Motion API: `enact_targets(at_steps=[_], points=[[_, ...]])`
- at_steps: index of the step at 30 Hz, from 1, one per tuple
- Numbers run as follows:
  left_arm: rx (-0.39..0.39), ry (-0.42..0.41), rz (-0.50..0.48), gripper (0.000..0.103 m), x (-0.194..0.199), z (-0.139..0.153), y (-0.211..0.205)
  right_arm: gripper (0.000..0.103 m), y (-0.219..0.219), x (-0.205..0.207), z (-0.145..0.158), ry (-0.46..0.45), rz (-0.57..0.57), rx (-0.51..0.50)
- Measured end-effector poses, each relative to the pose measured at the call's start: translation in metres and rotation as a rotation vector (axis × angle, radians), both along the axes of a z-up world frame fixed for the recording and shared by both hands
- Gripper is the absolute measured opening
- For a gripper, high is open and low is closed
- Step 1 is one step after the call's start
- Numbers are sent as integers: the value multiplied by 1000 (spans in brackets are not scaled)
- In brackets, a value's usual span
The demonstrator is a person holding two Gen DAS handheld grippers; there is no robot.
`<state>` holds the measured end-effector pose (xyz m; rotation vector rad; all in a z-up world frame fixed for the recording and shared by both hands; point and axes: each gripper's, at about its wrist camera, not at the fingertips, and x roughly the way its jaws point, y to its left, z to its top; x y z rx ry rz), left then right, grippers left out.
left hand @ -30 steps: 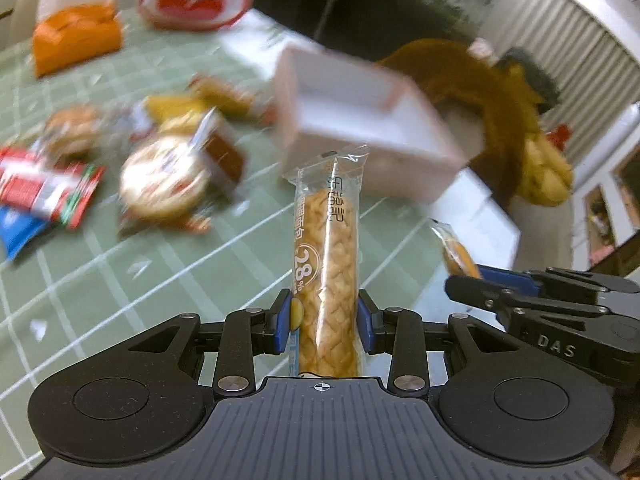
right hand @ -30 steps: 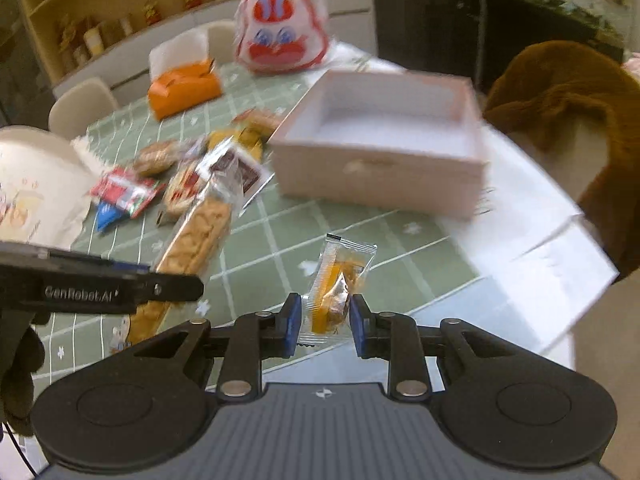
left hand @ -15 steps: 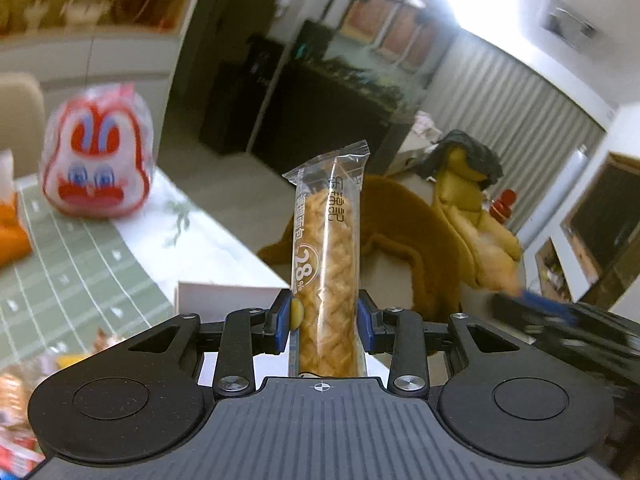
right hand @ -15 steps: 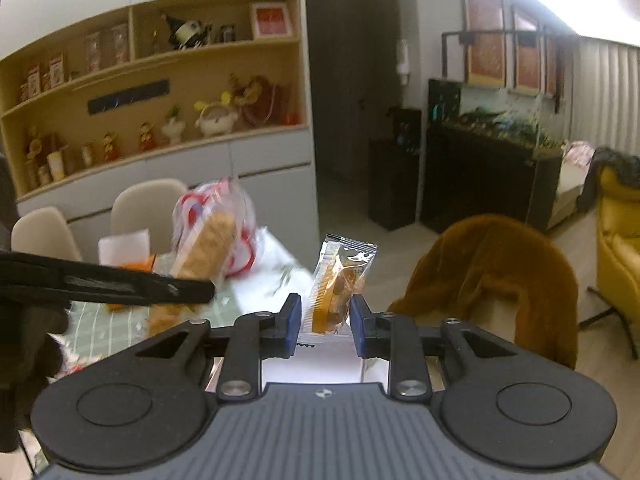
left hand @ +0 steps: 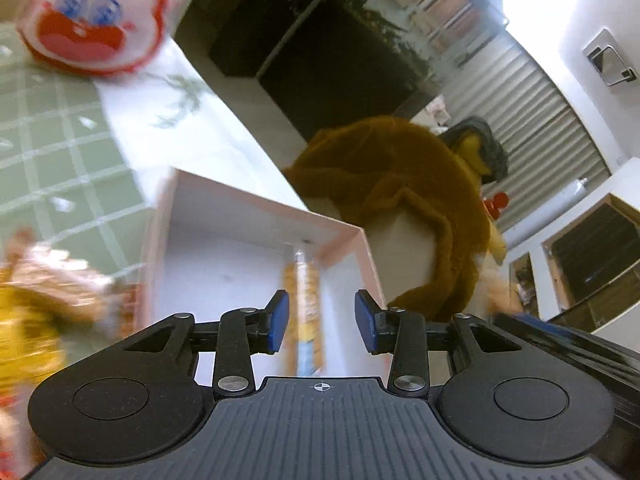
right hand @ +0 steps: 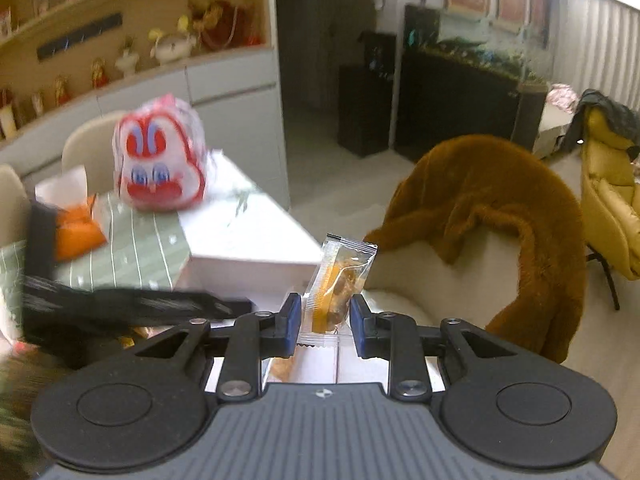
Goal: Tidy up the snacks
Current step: 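Lower the wafer stick into the pink box while the right tool drops the candy, then grasp the round rice cracker with the left tool while the right grasps the chocolate square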
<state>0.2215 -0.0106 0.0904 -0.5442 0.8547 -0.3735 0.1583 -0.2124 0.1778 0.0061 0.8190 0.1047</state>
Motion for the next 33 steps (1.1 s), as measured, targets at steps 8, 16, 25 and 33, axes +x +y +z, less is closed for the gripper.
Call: enact_targets(at_steps=[8, 16, 25, 33], points=[[171, -59, 232, 41, -80, 5, 79, 38, 21, 39, -66, 90, -10, 102], [264, 23, 333, 41, -117, -12, 119, 58, 46, -20, -58, -3, 109, 63], [285, 42, 293, 41, -139, -23, 106, 69, 113, -86, -73, 48, 308, 152], [227, 54, 334, 41, -100, -34, 122, 70, 159, -83, -104, 162, 303, 162]])
